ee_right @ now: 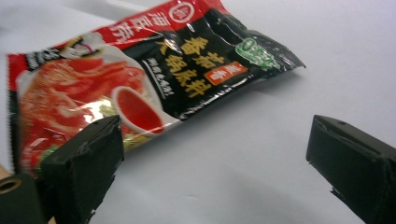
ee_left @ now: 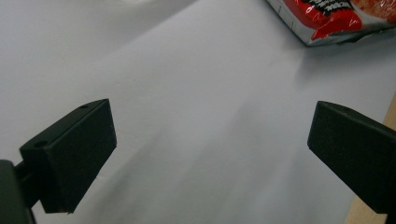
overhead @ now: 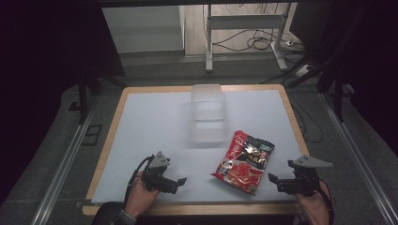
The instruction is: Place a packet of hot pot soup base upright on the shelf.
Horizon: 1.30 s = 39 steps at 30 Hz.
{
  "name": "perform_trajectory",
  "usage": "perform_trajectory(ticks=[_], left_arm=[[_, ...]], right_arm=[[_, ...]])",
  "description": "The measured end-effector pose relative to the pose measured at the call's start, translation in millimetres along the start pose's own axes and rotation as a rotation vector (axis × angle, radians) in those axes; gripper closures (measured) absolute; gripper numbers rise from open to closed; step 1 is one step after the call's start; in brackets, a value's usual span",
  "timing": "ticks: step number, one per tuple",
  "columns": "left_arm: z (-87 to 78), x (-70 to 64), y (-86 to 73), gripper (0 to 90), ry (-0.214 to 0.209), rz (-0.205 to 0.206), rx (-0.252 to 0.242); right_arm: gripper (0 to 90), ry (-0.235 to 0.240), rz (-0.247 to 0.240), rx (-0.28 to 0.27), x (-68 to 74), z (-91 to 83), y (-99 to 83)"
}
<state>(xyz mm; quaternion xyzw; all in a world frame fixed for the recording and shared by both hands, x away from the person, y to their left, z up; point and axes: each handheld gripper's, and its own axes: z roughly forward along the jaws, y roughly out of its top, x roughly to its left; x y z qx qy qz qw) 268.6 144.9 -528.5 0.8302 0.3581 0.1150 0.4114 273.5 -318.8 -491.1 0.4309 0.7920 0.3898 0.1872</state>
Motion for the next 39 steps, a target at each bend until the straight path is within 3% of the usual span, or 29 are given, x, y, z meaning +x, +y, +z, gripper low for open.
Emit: perform_trajectory(ticks=[1,3,5,9,12,16,17,30,33,39], left_arm=[[0.0,0.0,0.0,1.2,0.000,0.000,0.000],[-0.5,-3.1,-0.4,1.3,0.038,0.040,-0.002],[0.0,-5.4,-0.1,1.5,0.074,0.069,0.006],[3.7,-4.6,-0.2,1.5,0.070,0.065,0.017],[3.5,-4.8,0.0,1.5,0.071,0.065,0.004],[1.4,-5.4,1.4,2.0,0.065,0.076,-0.028],[-0.3,-6.4,2.7,2.6,0.055,0.061,-0.038],[-2.5,-15.6,9.5,3.3,0.031,0.035,-0.050],[-2.0,-19.5,11.7,2.7,0.013,0.055,-0.041],[-1.5,-25.0,19.7,5.7,-0.039,0.046,-0.055]], right_arm=[[3.8,0.000,0.000,0.000,0.0,0.0,0.0],[2.8,-0.002,-0.006,0.006,-2.3,2.6,-0.8],[2.5,-0.024,-0.049,0.001,0.4,2.9,0.3],[2.1,-0.032,-0.088,0.009,3.7,5.2,0.9],[1.7,-0.020,-0.089,0.009,3.8,7.3,0.8],[1.7,-0.016,-0.081,-0.010,3.0,6.1,0.9],[1.7,-0.018,-0.080,-0.011,2.6,6.0,0.8],[2.3,-0.003,-0.073,-0.019,1.5,7.7,0.5],[2.3,-0.003,-0.069,-0.022,1.0,7.5,0.5],[2.3,-0.006,-0.067,-0.022,0.6,7.8,0.6]])
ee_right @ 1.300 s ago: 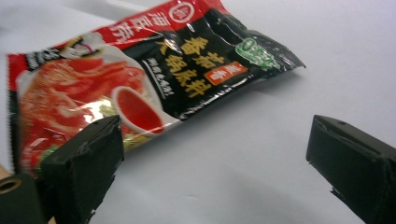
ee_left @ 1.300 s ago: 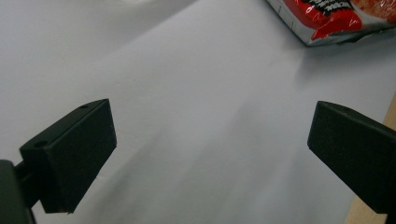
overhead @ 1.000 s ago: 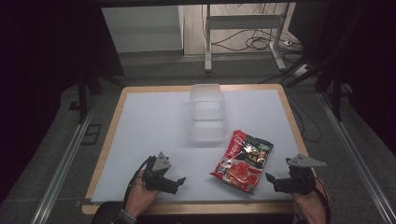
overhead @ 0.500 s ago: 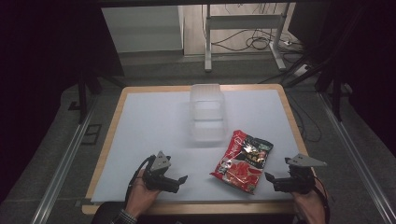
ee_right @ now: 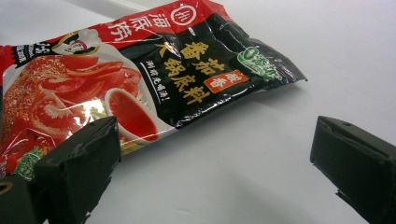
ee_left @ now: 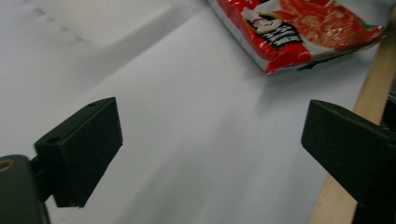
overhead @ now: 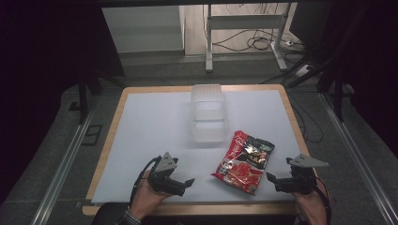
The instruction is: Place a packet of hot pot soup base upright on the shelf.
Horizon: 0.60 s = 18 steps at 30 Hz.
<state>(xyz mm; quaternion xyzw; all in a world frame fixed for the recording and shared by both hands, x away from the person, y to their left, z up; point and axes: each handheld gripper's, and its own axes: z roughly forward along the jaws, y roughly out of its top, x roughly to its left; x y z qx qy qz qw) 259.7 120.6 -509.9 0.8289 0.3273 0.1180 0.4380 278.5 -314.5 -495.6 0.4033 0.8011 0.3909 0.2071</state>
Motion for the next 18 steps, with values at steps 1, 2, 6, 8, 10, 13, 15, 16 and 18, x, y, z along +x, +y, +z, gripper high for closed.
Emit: perform_trajectory(ticks=[1,2,6,8,10,13,15,16,18], left_arm=[[0.6,-0.5,1.2,6.5,-0.003,0.003,0.004],[1.9,-1.7,3.1,9.5,-0.009,0.003,0.005],[3.8,-3.1,6.5,15.1,-0.017,0.007,-0.003],[4.5,-3.6,7.4,17.9,-0.019,0.009,-0.006],[6.4,-5.0,9.6,19.2,-0.025,0.015,-0.009],[12.1,-9.6,14.5,27.3,-0.051,0.029,-0.019],[13.8,-10.8,15.7,29.6,-0.058,0.035,-0.018],[15.7,-12.0,16.8,33.7,-0.065,0.039,-0.017],[20.4,-15.7,20.1,39.6,-0.087,0.046,-0.026]], right_arm=[[2.3,0.000,0.001,0.000,-0.2,0.1,-0.1],[2.2,0.002,0.002,-0.001,-0.4,0.1,-0.1],[2.3,0.002,0.002,-0.001,-0.2,0.4,-0.1],[2.3,0.000,-0.001,0.002,0.0,0.4,0.1],[2.3,0.000,-0.002,0.002,0.1,0.4,0.1],[2.2,0.002,-0.004,0.002,0.3,0.6,0.3],[2.2,0.003,-0.004,0.001,0.3,0.8,0.4],[2.2,0.006,0.000,-0.002,0.3,1.5,0.7],[2.2,0.010,-0.001,-0.002,1.0,2.4,1.0]])
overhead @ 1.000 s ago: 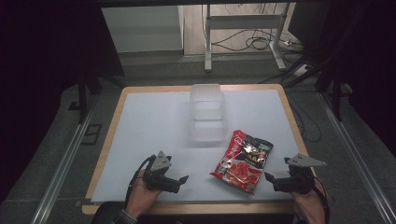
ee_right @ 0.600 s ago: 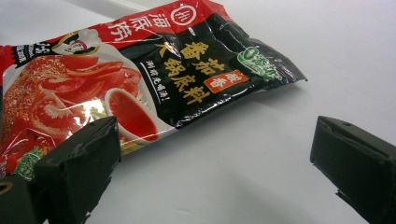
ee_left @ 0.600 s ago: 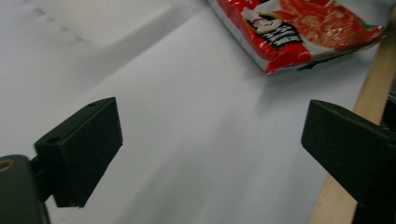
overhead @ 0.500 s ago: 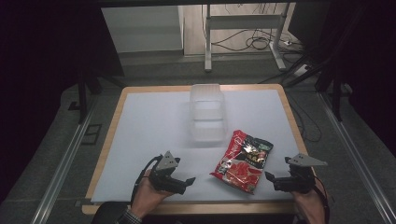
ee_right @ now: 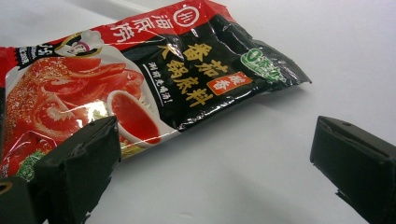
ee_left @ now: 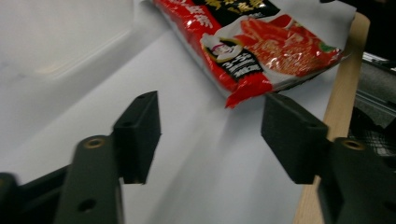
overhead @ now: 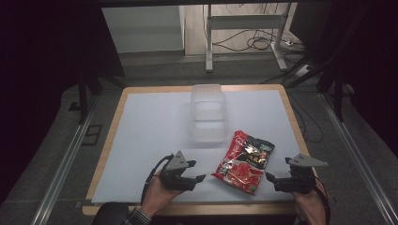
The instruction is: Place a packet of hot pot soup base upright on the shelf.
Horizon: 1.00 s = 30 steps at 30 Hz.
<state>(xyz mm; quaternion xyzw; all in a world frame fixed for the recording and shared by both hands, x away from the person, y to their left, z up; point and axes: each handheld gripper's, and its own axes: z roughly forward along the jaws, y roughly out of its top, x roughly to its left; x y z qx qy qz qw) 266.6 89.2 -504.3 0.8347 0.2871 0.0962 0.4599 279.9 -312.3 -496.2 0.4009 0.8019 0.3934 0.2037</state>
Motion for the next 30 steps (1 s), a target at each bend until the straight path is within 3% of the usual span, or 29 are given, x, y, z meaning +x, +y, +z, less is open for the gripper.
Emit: perform_trajectory(ticks=[7,10,15,17,23,30], left_arm=[[10.0,-5.5,7.6,57.4,-0.054,0.016,-0.026],[20.4,-11.0,13.7,71.3,-0.092,0.031,-0.032],[32.4,-16.4,18.4,84.3,-0.105,0.042,-0.023],[42.3,-19.5,19.3,88.2,-0.116,0.027,-0.015],[58.3,-26.8,23.3,89.7,-0.135,0.026,-0.020],[69.9,-33.1,23.6,89.6,-0.122,0.055,0.004]], right_arm=[[2.2,0.005,-0.002,0.006,1.1,2.0,0.7],[2.2,0.004,-0.002,0.011,0.7,3.1,0.5],[2.4,0.004,0.001,0.014,0.5,3.7,0.3],[2.4,0.005,0.004,0.016,0.2,3.7,0.1],[2.5,0.004,0.008,0.018,-0.1,4.3,-0.3],[2.5,0.004,0.008,0.022,-0.7,4.5,-0.6]])
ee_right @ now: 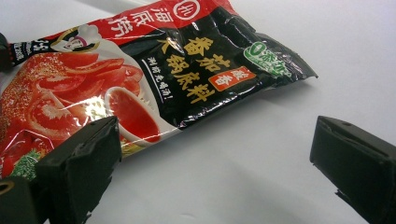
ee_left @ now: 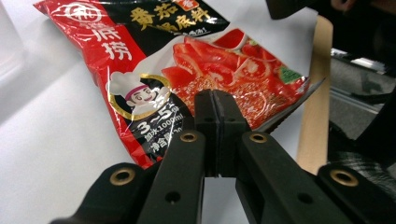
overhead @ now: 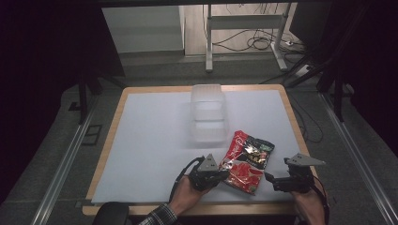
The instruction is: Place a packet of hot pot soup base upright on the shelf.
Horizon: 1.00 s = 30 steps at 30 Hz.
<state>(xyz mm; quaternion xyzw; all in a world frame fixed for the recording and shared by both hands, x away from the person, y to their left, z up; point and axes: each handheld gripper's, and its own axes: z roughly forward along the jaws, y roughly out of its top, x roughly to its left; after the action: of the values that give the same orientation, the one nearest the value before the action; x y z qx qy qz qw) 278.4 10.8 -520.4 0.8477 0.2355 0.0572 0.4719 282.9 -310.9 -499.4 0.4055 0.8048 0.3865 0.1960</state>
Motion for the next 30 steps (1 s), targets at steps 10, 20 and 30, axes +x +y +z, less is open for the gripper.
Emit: perform_trajectory(ticks=[10,20,30], left_arm=[[5.9,-2.7,-7.1,89.9,0.027,0.042,0.025],[6.1,-4.9,-11.6,90.0,0.032,0.042,0.037],[5.9,-8.9,-16.5,90.0,0.040,0.060,0.061]], right_arm=[[2.5,0.004,0.009,-0.001,-1.4,-0.8,-0.6],[2.6,0.008,0.028,-0.013,-4.0,-5.0,-1.6],[2.7,0.006,0.009,-0.023,-2.5,-13.5,-0.2]])
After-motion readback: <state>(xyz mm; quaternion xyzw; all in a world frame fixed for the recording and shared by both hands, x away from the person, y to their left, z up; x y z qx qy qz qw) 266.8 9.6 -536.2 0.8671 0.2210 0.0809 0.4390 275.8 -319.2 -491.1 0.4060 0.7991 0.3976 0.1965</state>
